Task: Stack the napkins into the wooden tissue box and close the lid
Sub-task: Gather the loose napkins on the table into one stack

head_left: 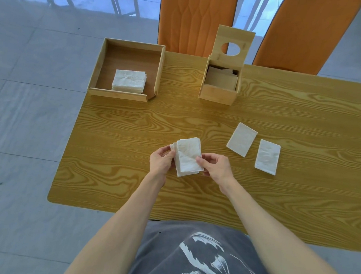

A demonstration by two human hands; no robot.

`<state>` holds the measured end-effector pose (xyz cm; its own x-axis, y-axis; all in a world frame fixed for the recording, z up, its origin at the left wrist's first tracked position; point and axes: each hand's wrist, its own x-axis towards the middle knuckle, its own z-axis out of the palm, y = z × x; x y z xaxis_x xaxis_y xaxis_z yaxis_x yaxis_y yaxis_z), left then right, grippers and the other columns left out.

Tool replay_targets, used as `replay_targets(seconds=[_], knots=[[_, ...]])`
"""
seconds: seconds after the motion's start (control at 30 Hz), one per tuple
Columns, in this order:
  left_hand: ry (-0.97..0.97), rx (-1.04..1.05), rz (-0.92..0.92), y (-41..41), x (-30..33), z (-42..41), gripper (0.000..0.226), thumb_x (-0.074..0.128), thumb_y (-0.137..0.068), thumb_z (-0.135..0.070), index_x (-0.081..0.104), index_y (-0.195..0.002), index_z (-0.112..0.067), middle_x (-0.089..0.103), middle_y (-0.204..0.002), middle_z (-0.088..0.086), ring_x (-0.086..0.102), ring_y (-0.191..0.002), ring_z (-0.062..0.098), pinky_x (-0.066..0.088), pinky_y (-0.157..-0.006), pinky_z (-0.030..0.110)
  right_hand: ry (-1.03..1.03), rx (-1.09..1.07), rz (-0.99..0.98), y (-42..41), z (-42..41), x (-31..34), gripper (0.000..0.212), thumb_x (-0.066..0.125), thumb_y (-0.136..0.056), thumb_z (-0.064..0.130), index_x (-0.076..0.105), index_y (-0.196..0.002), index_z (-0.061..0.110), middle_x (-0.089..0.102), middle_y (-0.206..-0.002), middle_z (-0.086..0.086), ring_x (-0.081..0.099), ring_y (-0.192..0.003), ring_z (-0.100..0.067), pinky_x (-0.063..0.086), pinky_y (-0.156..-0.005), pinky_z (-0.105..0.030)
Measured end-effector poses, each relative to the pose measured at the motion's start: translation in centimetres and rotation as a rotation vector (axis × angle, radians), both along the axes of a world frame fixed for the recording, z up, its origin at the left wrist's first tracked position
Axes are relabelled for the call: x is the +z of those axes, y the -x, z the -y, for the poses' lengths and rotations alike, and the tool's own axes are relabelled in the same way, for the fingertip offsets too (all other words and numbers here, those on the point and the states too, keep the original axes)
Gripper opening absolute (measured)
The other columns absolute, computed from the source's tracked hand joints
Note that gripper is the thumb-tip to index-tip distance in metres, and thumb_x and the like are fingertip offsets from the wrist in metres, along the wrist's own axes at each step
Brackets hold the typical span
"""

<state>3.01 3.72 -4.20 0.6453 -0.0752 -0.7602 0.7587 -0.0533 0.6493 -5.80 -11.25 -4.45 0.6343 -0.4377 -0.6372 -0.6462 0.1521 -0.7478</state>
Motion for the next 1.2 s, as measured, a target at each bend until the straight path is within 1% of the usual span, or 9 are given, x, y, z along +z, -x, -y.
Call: replay_targets(seconds=[0.13,0.2,0.33,0.4,0.57,0.77,0.9,1.07,1.2], knots=[[0.005,-0.002,0.032,0.3,-0.1,0.0,0.017,0.061,-0.096,-0.025,0.070,-0.102,-0.013,0.074,-0.106,0.012,0.070,-0.103,0.029,0.057,-0.092,0.047,0.077,0.020,-0.035,0.0,-0.5,-0.1,0.017,0.078,-0.085,0.022,0.074,-0.100,0.014,0.076,-0.094,-0.006,0.069,-0.079,-0.015,0.056,-0.058,-0.027],[0.004,0.000,0.036,0.5,-0.1,-0.1,0.014,0.064,-0.094,-0.026,0.069,-0.101,-0.015,0.074,-0.107,0.012,0.070,-0.104,0.029,0.056,-0.093,0.048,0.157,0.037,-0.070,-0.1,-0.7,-0.2,0.021,0.079,-0.084,0.025,0.075,-0.102,0.014,0.076,-0.094,-0.003,0.068,-0.077,-0.013,0.054,-0.057,-0.024],[0.027,0.010,0.047,0.7,0.1,-0.1,0.030,0.072,-0.088,-0.011,0.063,-0.116,-0.007,0.073,-0.106,0.009,0.070,-0.102,0.024,0.055,-0.096,0.043,0.406,0.139,-0.134,-0.4,-1.2,-0.1,0.027,0.077,-0.083,0.035,0.078,-0.104,0.018,0.076,-0.098,0.004,0.069,-0.089,-0.013,0.057,-0.076,-0.031],[0.024,0.001,0.061,0.8,0.1,0.0,0.032,0.073,-0.086,-0.005,0.061,-0.116,-0.008,0.071,-0.106,0.007,0.069,-0.105,0.024,0.055,-0.096,0.041,0.438,0.137,-0.154,-0.6,-1.4,0.2,0.025,0.077,-0.084,0.036,0.078,-0.102,0.019,0.076,-0.097,0.004,0.069,-0.090,-0.015,0.056,-0.077,-0.033],[0.019,-0.008,0.098,1.2,0.0,0.0,0.040,0.074,-0.084,-0.001,0.060,-0.120,-0.008,0.071,-0.112,0.012,0.069,-0.100,0.022,0.056,-0.077,0.025,0.514,0.152,-0.180,-0.7,-1.7,0.4,0.022,0.077,-0.084,0.036,0.076,-0.099,0.020,0.075,-0.095,0.004,0.068,-0.090,-0.016,0.056,-0.076,-0.034],[-0.048,-0.001,0.107,1.3,0.0,0.4,0.040,0.073,-0.085,-0.003,0.060,-0.122,-0.011,0.070,-0.112,0.006,0.068,-0.094,0.015,0.049,-0.067,0.016,0.532,0.163,-0.184,-0.8,-1.4,0.4,0.026,0.073,-0.086,0.040,0.076,-0.100,0.019,0.075,-0.097,0.004,0.068,-0.092,-0.017,0.056,-0.075,-0.034],[-0.070,-0.016,0.106,1.2,-0.2,0.4,0.042,0.073,-0.086,-0.004,0.059,-0.125,-0.009,0.069,-0.114,0.005,0.065,-0.089,0.009,0.046,-0.065,0.013,0.614,-0.032,-0.288,-1.0,0.8,1.2,0.030,0.062,-0.094,0.042,0.073,-0.106,0.017,0.074,-0.104,-0.002,0.067,-0.096,-0.023,0.046,-0.069,-0.029],[-0.083,-0.024,0.101,1.0,-0.3,0.4,0.042,0.073,-0.086,-0.005,0.059,-0.125,-0.010,0.068,-0.113,0.004,0.064,-0.094,0.012,0.044,-0.065,0.013,0.610,-0.299,-0.380,-1.5,4.2,1.7,0.036,0.055,-0.099,0.039,0.056,-0.128,0.017,0.066,-0.123,-0.007,0.062,-0.113,-0.029,0.048,-0.090,-0.039],[-0.089,-0.036,0.100,1.0,-0.2,0.4,0.041,0.073,-0.086,-0.006,0.059,-0.125,-0.010,0.068,-0.113,0.004,0.064,-0.090,0.009,0.043,-0.063,0.012,0.570,-0.314,-0.454,-2.1,5.2,1.6,0.053,0.050,-0.100,0.041,0.039,-0.145,0.014,0.043,-0.147,-0.014,0.051,-0.129,-0.035,0.041,-0.102,-0.046]])
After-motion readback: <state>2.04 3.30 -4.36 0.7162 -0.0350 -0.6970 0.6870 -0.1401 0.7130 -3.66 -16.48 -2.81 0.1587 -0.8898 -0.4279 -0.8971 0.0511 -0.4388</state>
